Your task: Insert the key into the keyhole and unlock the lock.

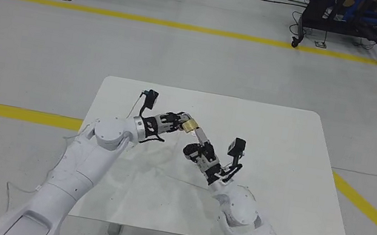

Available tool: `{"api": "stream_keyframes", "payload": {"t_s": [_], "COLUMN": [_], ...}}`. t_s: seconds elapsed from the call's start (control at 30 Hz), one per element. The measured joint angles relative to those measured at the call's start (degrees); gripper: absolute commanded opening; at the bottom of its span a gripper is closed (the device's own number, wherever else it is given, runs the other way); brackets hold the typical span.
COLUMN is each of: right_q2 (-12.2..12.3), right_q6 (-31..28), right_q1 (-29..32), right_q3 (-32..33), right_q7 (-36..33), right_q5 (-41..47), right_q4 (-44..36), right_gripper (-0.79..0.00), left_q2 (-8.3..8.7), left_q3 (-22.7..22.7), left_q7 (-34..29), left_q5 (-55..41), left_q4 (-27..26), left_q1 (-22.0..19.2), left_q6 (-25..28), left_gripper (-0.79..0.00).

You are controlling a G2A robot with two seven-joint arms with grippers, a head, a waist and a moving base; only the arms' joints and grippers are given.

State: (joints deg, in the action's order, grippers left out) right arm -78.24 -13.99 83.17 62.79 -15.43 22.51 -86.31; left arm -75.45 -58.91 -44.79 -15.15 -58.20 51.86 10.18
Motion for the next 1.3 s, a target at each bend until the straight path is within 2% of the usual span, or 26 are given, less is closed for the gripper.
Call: {"api": "stream_keyframes", "payload": {"t_s": [0.03, 0.17, 0.33, 0.43, 0.6, 0.73, 0.87, 1.3], "right_q2": [0.3, 1.0, 1.3, 1.3, 0.7, 0.1, -0.7, -2.0], "right_q6": [0.2, 1.3, -0.8, -6.7, -14.1, -18.2, -19.3, -18.2], "right_q1": [0.4, 1.0, 1.6, 2.2, 1.5, 0.3, -1.0, -4.3], "right_q3": [1.4, 3.9, 4.7, 4.5, 1.9, -0.1, -2.0, -4.3], "right_q7": [-4.4, -12.8, -15.3, -13.2, -10.1, -3.2, 3.3, 11.3], "right_q5": [4.2, 9.2, 8.2, 4.3, -2.2, -10.7, -16.0, -21.1], "right_q4": [0.1, 0.8, 1.0, 1.2, 3.3, 5.6, 7.5, 11.7], "right_gripper": [-0.785, -0.785, -0.785, -0.785, -0.785, -0.785, -0.785, -0.785], "left_q2": [-0.02, -0.14, -0.35, -0.5, -1.15, -1.65, -2.03, -2.81], "left_q3": [-0.1, -0.9, -1.3, -1.3, -0.9, -0.4, 0.1, 1.2], "left_q7": [-0.1, -0.9, -1.0, -2.4, -8.3, -9.9, -11.0, -12.6], "left_q5": [-0.5, -3.5, -5.9, -7.7, -14.1, -15.6, -16.6, -16.7], "left_q4": [0.1, 1.2, 2.9, 3.7, 7.2, 9.7, 11.3, 13.9], "left_q1": [0.1, 0.2, -0.1, -0.3, -1.4, -2.8, -3.5, -5.2], "left_q6": [0.4, 0.7, -0.1, -1.5, -6.5, -6.4, -6.3, -5.4], "left_gripper": [-0.785, -0.785, -0.785, -0.785, -0.785, -0.785, -0.785, -0.785]}}
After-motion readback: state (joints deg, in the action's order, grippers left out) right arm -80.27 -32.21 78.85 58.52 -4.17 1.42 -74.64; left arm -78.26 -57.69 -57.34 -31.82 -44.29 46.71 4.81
